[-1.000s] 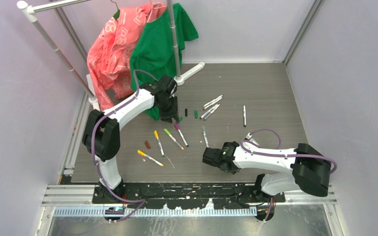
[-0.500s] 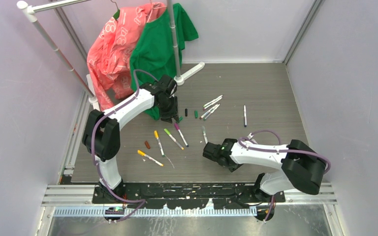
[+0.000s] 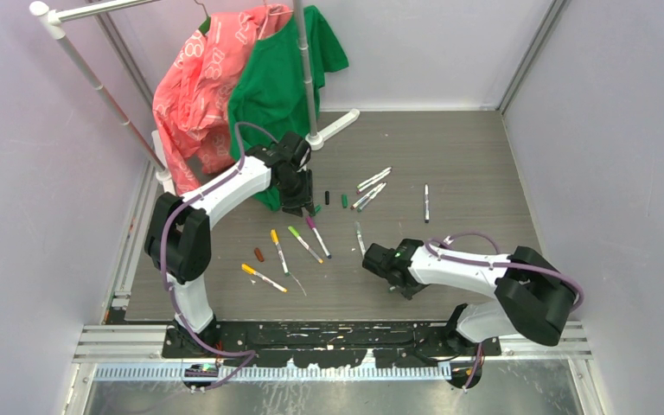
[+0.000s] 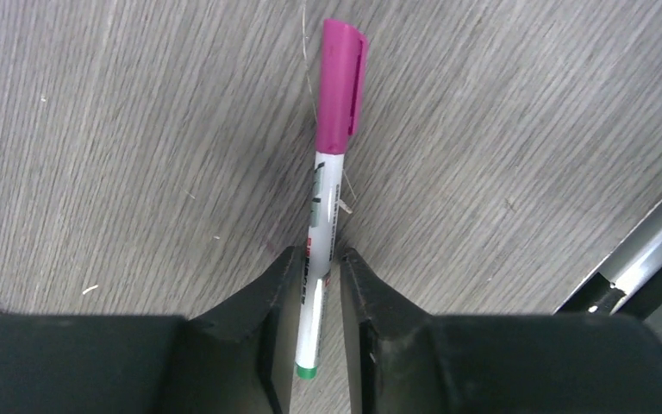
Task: Open the pen caps
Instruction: Pick up the pen from the center of the board, then open the pen cap from the pen, then place the pen at the center of the board, then place the pen cap at the center of the board, then pick up the pen from the center of the board.
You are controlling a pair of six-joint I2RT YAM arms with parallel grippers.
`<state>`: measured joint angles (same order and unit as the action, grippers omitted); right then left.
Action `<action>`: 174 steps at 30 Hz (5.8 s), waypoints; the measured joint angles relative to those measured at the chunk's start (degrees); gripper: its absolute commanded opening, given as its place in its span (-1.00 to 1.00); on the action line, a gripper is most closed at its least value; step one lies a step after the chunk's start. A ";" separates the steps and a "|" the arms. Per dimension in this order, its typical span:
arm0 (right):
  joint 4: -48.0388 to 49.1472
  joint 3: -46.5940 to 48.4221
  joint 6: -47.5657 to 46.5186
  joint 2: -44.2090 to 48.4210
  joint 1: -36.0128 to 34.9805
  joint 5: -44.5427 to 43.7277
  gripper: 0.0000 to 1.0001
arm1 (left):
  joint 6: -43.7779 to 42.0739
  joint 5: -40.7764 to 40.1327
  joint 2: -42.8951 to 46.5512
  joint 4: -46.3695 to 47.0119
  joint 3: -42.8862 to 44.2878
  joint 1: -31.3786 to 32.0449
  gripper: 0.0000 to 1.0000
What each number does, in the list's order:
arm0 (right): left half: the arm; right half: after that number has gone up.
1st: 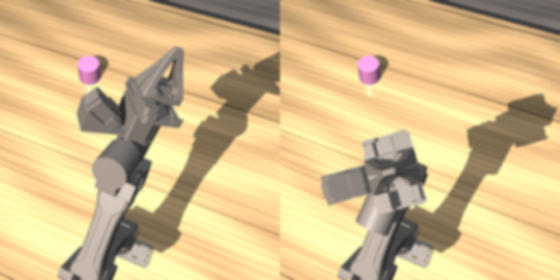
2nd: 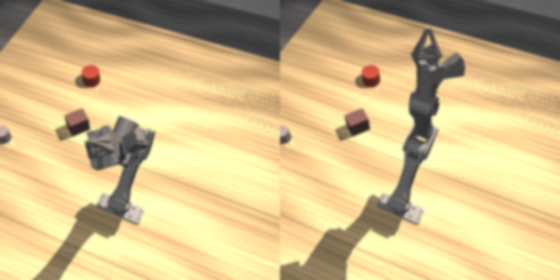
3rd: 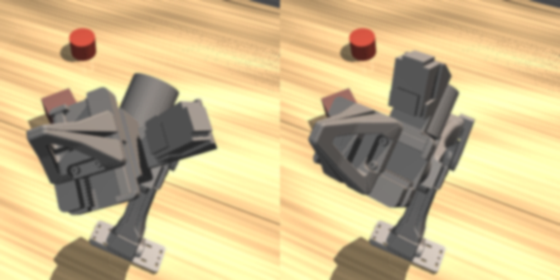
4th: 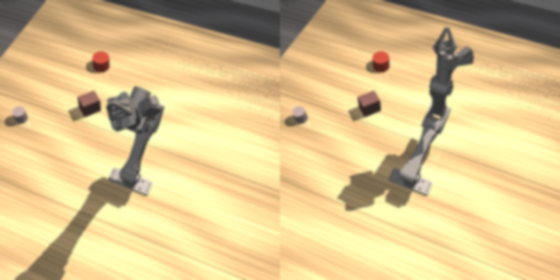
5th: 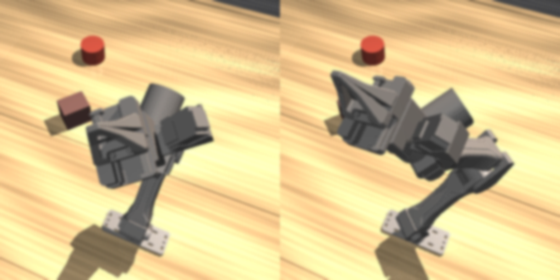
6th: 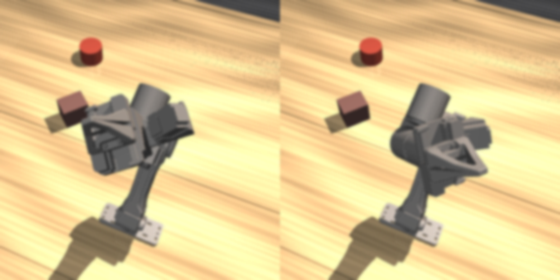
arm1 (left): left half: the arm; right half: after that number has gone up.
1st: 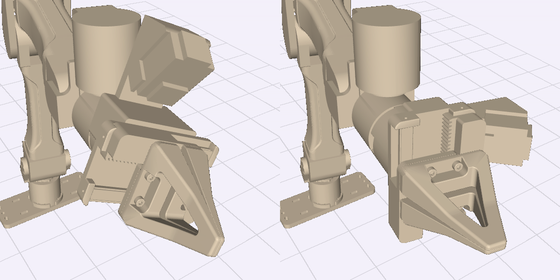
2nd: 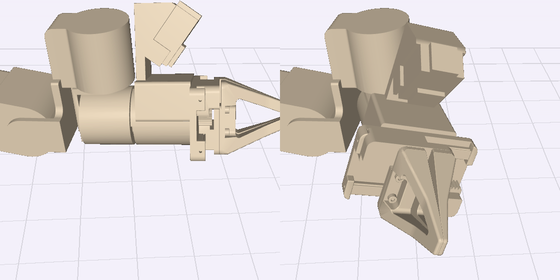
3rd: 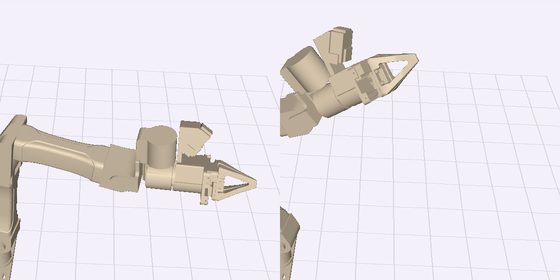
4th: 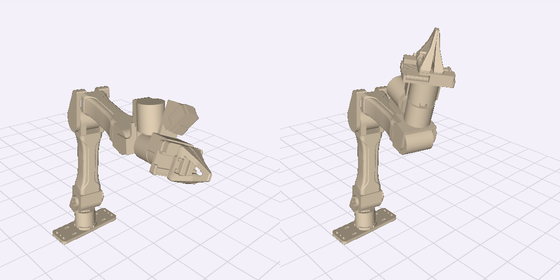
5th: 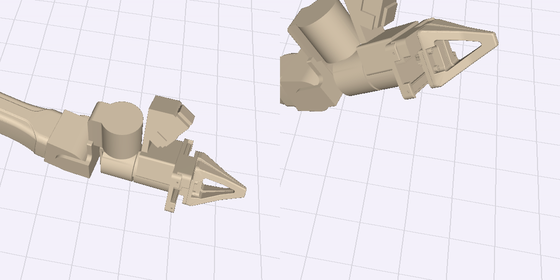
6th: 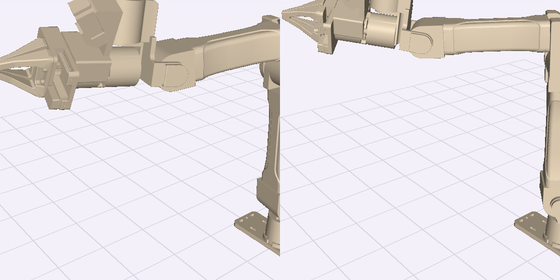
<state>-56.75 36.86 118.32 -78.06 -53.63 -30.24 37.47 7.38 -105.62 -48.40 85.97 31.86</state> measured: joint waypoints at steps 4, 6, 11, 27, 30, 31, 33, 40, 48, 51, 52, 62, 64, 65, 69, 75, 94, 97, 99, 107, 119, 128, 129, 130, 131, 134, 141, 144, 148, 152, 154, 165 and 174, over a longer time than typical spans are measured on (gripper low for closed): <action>0.57 -1.27 0.13 1.31 0.37 1.01 -0.63 | 0.28 0.37 0.00 0.13 0.00 0.00 -0.26; 0.85 -1.95 0.15 2.16 0.83 1.44 -0.79 | 0.81 0.44 0.00 0.22 0.00 0.00 -0.26; 1.73 -1.55 -4.00 2.97 3.41 2.78 -0.97 | 1.09 0.46 0.00 0.17 0.13 0.00 -0.26; 19.10 16.63 -63.04 0.96 5.81 7.48 -0.98 | 4.11 18.21 0.85 8.07 -0.39 0.76 -0.27; 22.10 19.58 -70.66 -0.85 6.03 11.47 -0.97 | 5.75 19.85 1.09 9.51 -1.77 1.51 -0.26; 22.71 20.09 -72.17 -1.18 6.03 12.44 -0.97 | 6.38 20.17 1.27 10.14 -2.21 1.84 -0.26; 23.69 20.83 -75.19 -1.73 6.14 14.67 -0.98 | 7.80 20.41 1.55 10.91 -2.64 2.38 -0.25; 24.68 21.86 -81.26 -2.25 6.67 20.55 -0.97 | 13.55 20.52 1.81 14.69 -2.91 4.07 -0.24; 24.70 22.60 -83.82 -2.25 7.61 23.78 -0.97 | 16.72 19.50 1.62 16.46 -2.89 5.51 -0.24; 24.46 22.99 -84.21 -2.23 7.93 24.00 -0.97 | 17.44 18.86 1.38 16.44 -2.86 5.60 -0.24; 24.37 22.99 -84.24 -2.23 8.04 24.04 -0.97 | 17.55 18.58 1.31 16.41 -2.86 5.60 -0.24; 24.17 23.02 -84.94 -0.42 9.25 25.16 -0.97 | 18.08 14.51 0.72 15.37 -2.86 5.64 -0.24; 24.15 23.02 -85.00 0.13 9.38 25.68 -0.97 | 18.18 14.08 0.72 15.37 -2.86 5.64 -0.24; 24.17 23.02 -85.00 0.37 9.40 26.01 -0.97 | 18.32 13.97 0.72 15.37 -2.86 5.66 -0.24; 24.17 23.02 -85.00 0.59 9.49 27.43 -0.97 | 19.34 13.38 0.63 15.47 -2.86 5.86 -0.24; 24.17 23.02 -84.94 0.59 9.49 30.21 -0.97 | 20.26 13.14 -1.14 15.85 -2.54 6.78 -0.36; 23.93 22.97 -85.20 1.18 10.36 31.15 -0.41 | 21.68 13.99 -2.03 20.87 -3.63 7.52 -1.00; 24.04 23.06 -85.26 0.55 10.38 31.74 -0.37 | 21.70 14.19 -2.01 21.70 -3.93 7.52 -1.00; 24.15 23.06 -85.26 0.09 10.51 32.04 -0.45 | 21.70 14.23 -2.01 22.03 -4.00 7.52 -1.00; 24.79 23.06 -85.42 -1.84 11.41 32.92 -0.98 | 21.68 12.68 -1.86 21.97 -3.89 7.48 -1.00; 24.48 22.34 -87.76 -2.38 12.00 21.07 -0.97 | 26.56 5.14 -16.00 7.91 18.75 7.10 -1.00; 13.99 18.60 -86.71 -6.71 10.19 12.41 -0.98 | 33.05 -3.80 -22.01 4.70 31.36 0.46 -1.00; 13.68 18.58 -86.64 -6.58 10.19 11.67 -0.97 | 32.89 -4.02 -22.34 4.70 31.93 0.24 -1.00; 13.57 18.60 -86.55 -6.43 10.43 11.19 -0.97 | 32.46 -4.00 -22.62 4.68 32.24 0.11 -1.00; 13.44 18.67 -86.51 -6.36 10.75 11.02 -0.97 | 31.82 -4.00 -22.73 4.42 32.24 0.13 -1.00; 13.33 19.23 -86.44 -6.32 13.27 10.82 -0.97 | 28.17 -3.89 -22.95 2.84 32.04 0.70 -1.00; 15.47 24.04 -84.39 -12.26 22.88 11.80 -0.97 | 17.44 -5.25 -22.93 -1.27 27.08 1.79 -0.85; 16.70 27.06 -83.36 -17.16 25.97 13.29 -0.97 | 14.10 -7.02 -22.93 -3.89 25.86 2.12 -0.73; 17.38 33.24 -81.88 -24.28 28.13 14.14 -0.95 | 10.69 -9.03 -22.93 -5.86 25.81 2.21 -0.63; 17.94 38.69 -80.72 -29.68 28.83 14.49 -0.88 | 8.85 -9.90 -22.93 -6.62 25.81 2.21 -0.59; 17.88 40.94 -80.24 -31.65 29.18 14.43 -0.86 | 8.28 -10.21 -22.93 -6.80 25.81 2.21 -0.57; 17.66 43.67 -77.00 -36.00 30.69 14.40 -0.38 | 6.91 -11.91 -22.95 -7.93 26.43 2.21 -0.51; 17.68 44.11 -77.18 -36.22 30.73 14.56 -0.06 | 6.84 -13.66 -22.95 -8.28 27.61 1.95 -0.44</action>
<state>-39.07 80.97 41.15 -114.28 -22.90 -15.68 44.31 -6.28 -128.57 -56.69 113.58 33.80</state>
